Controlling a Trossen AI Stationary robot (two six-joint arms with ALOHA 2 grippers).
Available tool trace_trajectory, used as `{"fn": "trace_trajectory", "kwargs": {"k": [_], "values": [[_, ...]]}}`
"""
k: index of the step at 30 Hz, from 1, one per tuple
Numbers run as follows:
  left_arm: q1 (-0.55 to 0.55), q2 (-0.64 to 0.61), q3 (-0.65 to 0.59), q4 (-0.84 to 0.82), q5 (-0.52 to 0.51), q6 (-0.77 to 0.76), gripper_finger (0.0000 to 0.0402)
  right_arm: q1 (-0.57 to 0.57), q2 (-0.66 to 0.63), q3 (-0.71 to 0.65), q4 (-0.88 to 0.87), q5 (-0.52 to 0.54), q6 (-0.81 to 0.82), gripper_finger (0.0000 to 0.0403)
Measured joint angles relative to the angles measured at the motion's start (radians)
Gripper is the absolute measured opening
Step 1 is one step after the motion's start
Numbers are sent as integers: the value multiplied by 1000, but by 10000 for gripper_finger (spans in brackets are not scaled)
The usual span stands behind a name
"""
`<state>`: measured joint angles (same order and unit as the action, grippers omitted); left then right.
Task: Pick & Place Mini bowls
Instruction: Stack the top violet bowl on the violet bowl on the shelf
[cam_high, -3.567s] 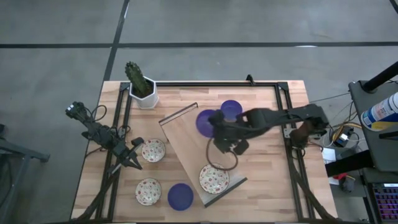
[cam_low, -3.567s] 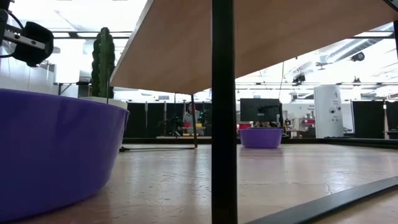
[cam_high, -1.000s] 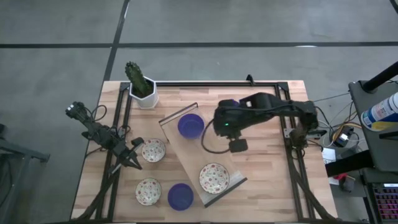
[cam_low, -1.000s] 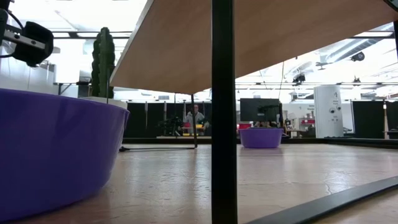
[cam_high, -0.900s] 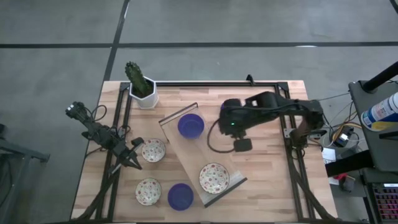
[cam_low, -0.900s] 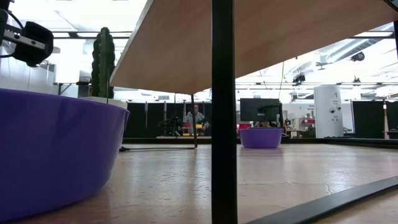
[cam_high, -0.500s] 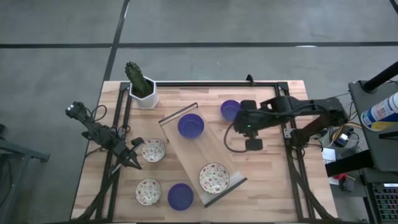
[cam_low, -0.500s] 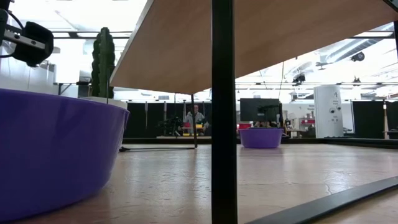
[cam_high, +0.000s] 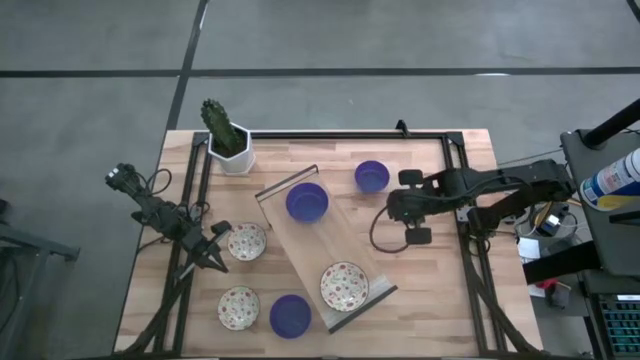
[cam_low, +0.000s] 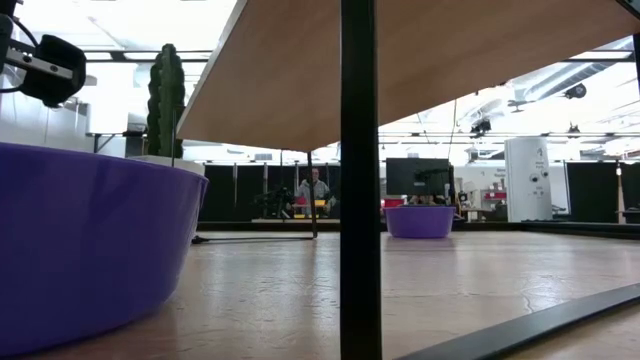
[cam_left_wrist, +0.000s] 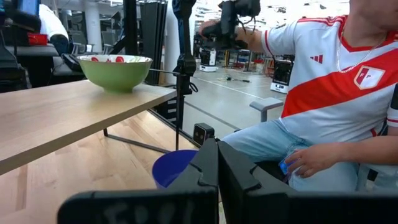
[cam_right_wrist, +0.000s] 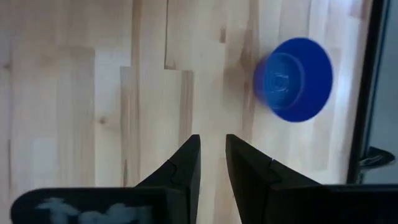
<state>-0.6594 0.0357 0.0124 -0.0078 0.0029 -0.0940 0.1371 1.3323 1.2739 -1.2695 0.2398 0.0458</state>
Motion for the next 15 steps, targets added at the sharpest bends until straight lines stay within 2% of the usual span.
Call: {"fn": "trace_trajectory", "kwargs": {"k": [5,11,15], "values": [[0,0,0,0,0,0,0,0,5,-90,102,45,-65,85],[0,0,0,0,0,0,0,-2,4,-234,307,171,-217,93],[0,0,0,0,0,0,0,-18,4,-315,425,179,-280,101]]}}
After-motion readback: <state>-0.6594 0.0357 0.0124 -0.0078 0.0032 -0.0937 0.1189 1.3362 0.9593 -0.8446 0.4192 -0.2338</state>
